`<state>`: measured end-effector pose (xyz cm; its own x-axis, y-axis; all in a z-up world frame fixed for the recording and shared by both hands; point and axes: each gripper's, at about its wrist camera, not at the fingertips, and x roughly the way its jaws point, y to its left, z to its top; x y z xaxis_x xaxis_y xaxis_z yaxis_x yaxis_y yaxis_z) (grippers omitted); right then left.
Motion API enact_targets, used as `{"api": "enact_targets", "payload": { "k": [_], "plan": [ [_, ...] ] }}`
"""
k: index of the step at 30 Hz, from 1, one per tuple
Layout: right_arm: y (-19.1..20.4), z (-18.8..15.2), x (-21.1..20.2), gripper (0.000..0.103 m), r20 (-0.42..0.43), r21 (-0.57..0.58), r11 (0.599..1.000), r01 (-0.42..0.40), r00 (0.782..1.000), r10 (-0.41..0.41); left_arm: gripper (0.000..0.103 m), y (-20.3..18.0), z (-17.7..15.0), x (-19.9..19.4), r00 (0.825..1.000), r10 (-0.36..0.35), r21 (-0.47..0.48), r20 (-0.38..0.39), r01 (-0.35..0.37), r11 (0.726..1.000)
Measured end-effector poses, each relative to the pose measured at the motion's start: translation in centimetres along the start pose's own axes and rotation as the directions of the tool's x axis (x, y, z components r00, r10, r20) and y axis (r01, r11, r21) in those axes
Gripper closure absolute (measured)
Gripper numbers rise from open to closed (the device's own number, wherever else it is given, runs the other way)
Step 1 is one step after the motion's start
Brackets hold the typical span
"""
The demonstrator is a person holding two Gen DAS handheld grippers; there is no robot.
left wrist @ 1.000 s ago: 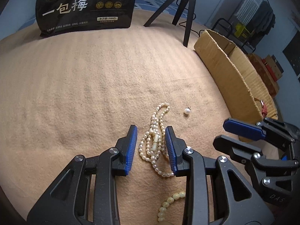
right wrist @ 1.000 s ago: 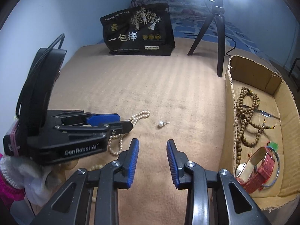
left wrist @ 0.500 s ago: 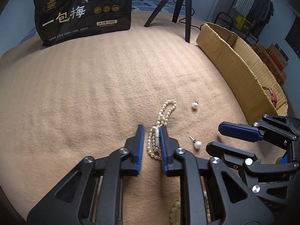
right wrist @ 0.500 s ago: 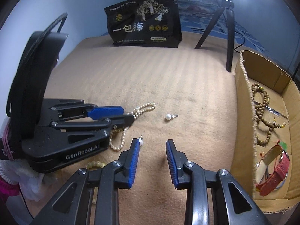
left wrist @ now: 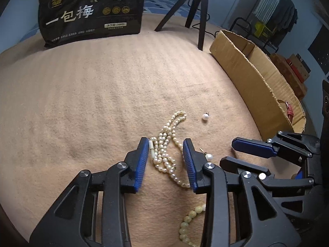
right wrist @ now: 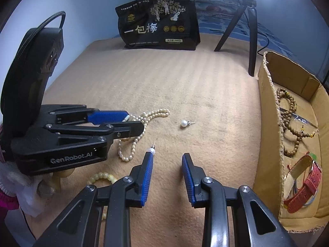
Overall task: Organize jewelry
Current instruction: 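Close left tool on pearl necklace while right tool closes on a pearl stud earring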
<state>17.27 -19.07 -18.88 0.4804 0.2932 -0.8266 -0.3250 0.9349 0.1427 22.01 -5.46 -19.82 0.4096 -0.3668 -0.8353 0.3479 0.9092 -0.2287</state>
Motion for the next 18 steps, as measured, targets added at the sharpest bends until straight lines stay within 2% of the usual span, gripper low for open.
{"api": "enact_targets", "payload": {
  "k": [6,9,12,18],
  "plan": [
    [0.4,-0.2,0.1,0.073,-0.005,-0.016,1.000,0.004,1.000,-0.004,0.070,-1.4,-0.1,1.1,0.997,0.080,0.064,-0.004,-0.080,0.995],
    [0.6,-0.1,0.3,0.073,-0.007,-0.024,1.000,0.005,1.000,-0.005,0.084,-1.6,-0.2,1.4,0.992,0.122,0.093,0.008,-0.122,0.988],
    [1.1,0.0,0.5,0.073,-0.010,-0.039,0.999,0.006,1.000,-0.006,0.094,-0.8,-0.2,1.2,0.993,0.120,0.083,0.011,-0.120,0.989],
    [1.9,0.4,1.3,0.076,-0.016,-0.074,0.997,0.013,1.000,-0.014,0.096,0.0,-0.6,0.6,0.994,0.108,0.070,0.016,-0.109,0.992]
  ]
}}
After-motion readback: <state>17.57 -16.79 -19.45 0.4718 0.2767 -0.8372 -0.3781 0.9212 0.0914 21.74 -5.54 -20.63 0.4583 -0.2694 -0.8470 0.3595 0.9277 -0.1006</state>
